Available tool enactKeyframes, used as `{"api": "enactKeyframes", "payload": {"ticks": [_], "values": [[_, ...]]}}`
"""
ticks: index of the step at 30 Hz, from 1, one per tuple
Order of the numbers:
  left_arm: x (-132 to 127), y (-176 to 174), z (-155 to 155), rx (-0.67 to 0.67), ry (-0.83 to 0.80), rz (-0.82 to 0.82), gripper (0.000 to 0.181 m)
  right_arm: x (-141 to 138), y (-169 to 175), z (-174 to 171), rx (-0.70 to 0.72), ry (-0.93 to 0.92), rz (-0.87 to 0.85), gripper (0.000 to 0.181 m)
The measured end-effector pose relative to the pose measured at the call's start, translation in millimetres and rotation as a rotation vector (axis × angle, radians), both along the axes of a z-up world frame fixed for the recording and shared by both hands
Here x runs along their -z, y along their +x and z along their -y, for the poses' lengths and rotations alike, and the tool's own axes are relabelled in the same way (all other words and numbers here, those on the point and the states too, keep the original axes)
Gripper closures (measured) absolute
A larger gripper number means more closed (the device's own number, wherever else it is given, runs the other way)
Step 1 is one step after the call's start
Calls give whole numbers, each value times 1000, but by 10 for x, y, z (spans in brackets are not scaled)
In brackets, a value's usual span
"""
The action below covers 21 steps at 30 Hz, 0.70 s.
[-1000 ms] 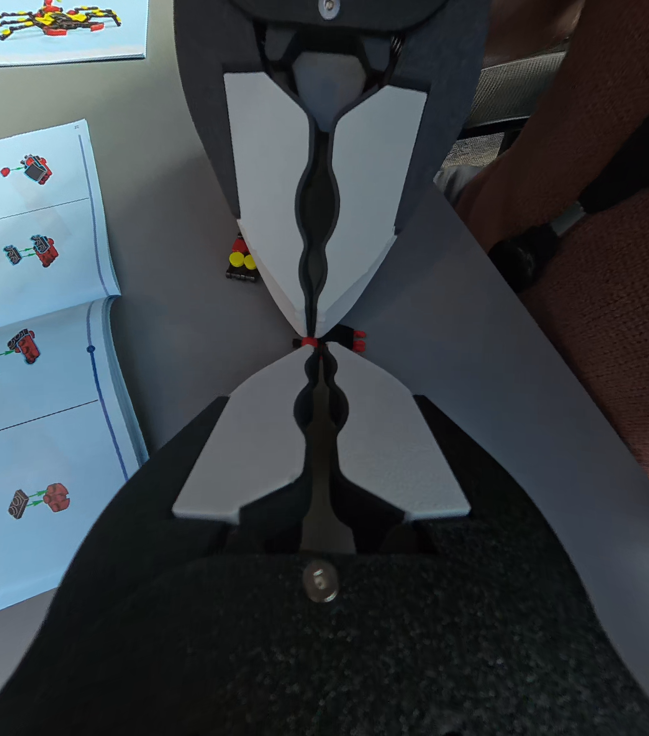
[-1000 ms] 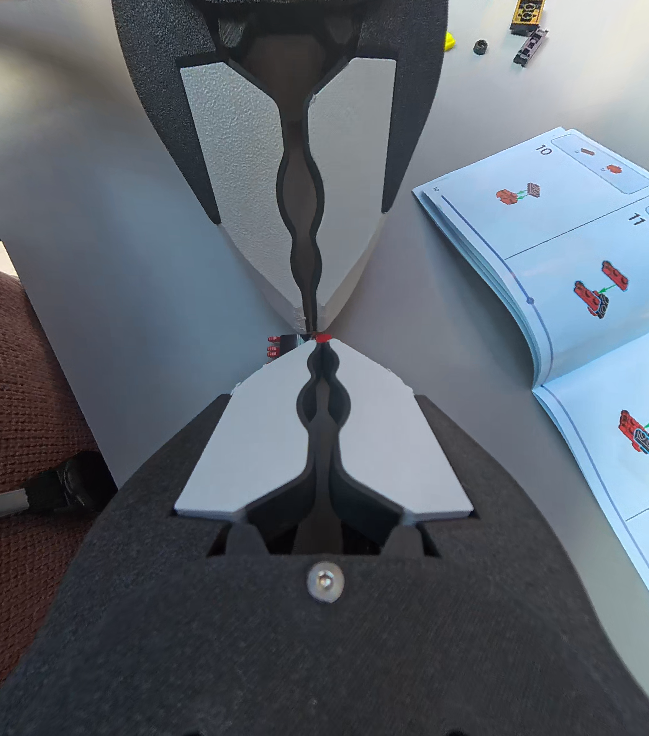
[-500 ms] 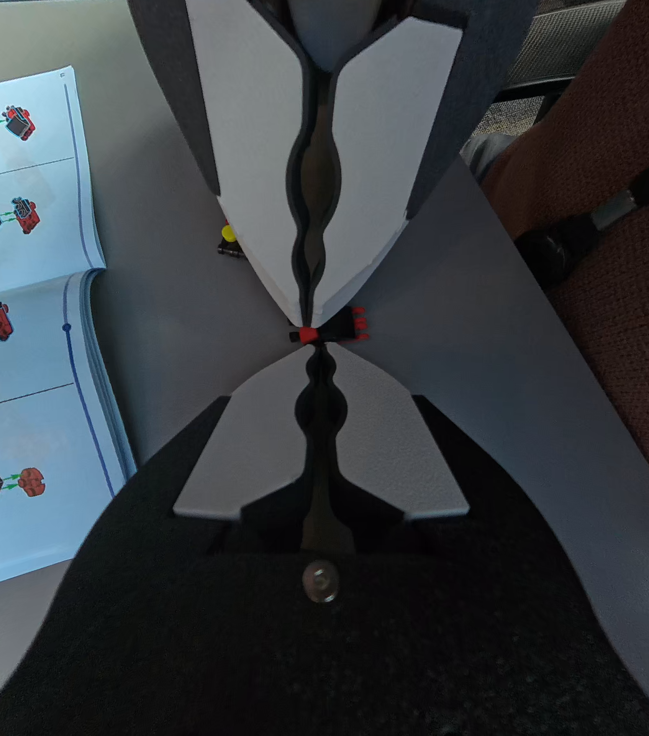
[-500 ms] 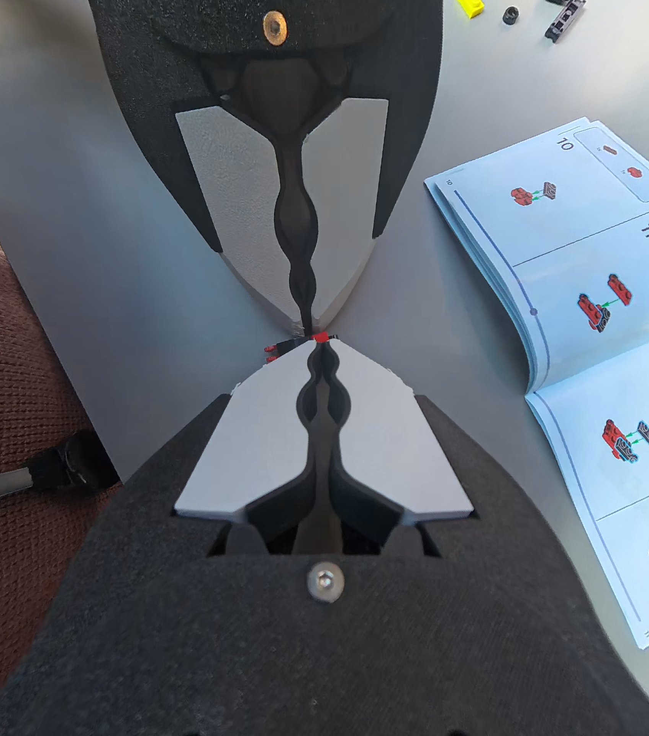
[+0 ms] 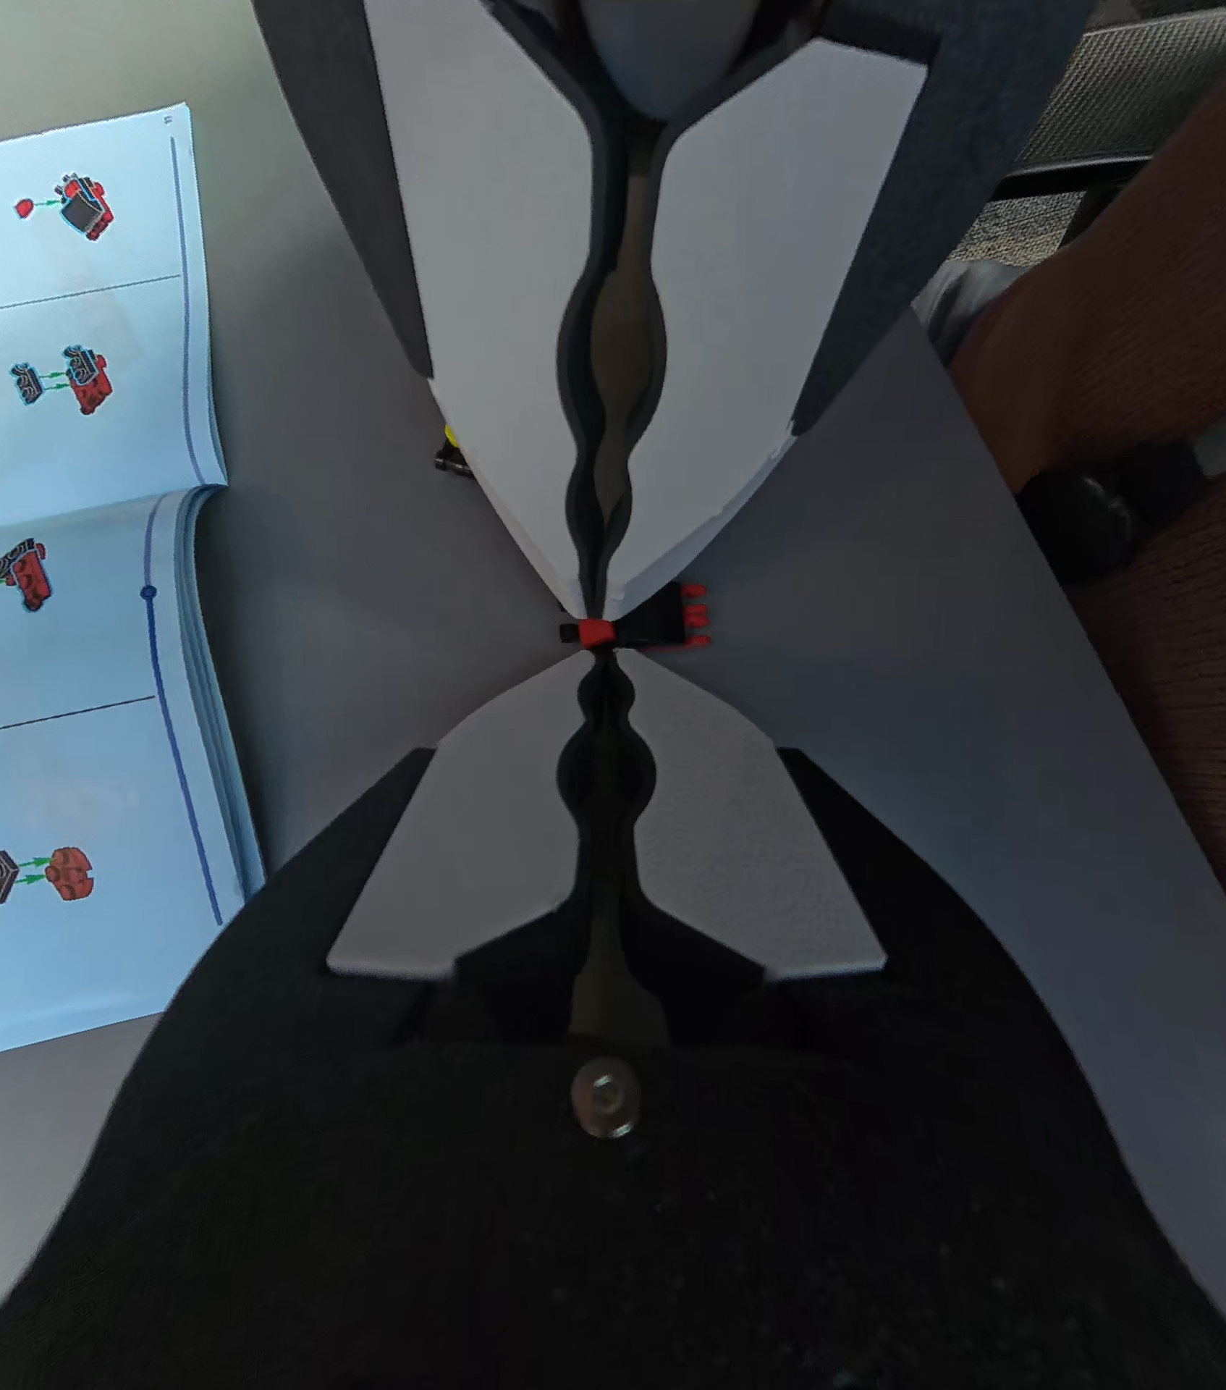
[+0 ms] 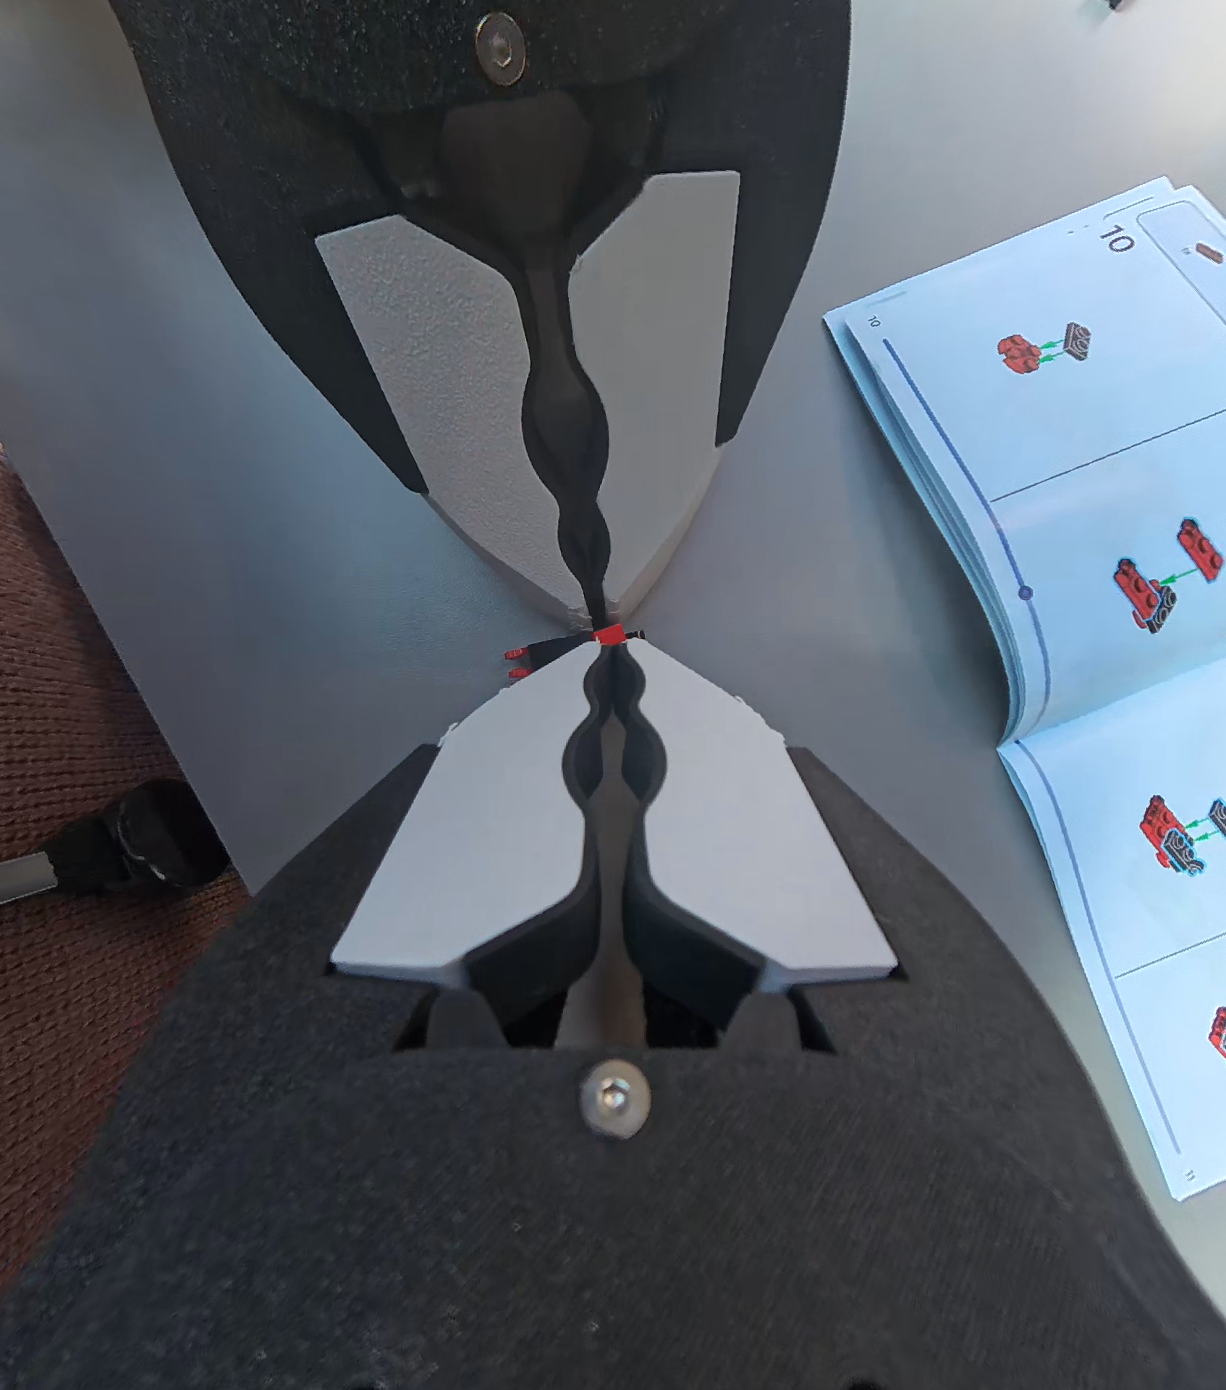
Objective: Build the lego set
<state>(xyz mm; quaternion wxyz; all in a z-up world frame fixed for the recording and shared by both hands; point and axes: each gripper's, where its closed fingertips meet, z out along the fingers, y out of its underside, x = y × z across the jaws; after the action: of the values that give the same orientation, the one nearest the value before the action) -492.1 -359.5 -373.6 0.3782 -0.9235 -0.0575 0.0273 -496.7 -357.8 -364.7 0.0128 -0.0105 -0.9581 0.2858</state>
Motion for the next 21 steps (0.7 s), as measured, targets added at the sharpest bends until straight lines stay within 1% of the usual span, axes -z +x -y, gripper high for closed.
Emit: {"api": "enactKeyframes", "payload": {"ticks": [1,11,15,16,21], "values": [[0,-2,-1,-4,-1,-3,181,0,1,-2,0,7,-9,181],[3,-7,-3,-23,-16,-35,181,-5,6,-1,10,60,-57,181],[3,-9,-3,-39,-11,-22,181,-11,19,5,11,74,-48,181],[4,-1,-10,-43,-9,-14,181,-2,87,48,2,64,1,181],[1,-27,0,-77,-9,-14,181,-3,50,61,4,75,-16,181]]}}
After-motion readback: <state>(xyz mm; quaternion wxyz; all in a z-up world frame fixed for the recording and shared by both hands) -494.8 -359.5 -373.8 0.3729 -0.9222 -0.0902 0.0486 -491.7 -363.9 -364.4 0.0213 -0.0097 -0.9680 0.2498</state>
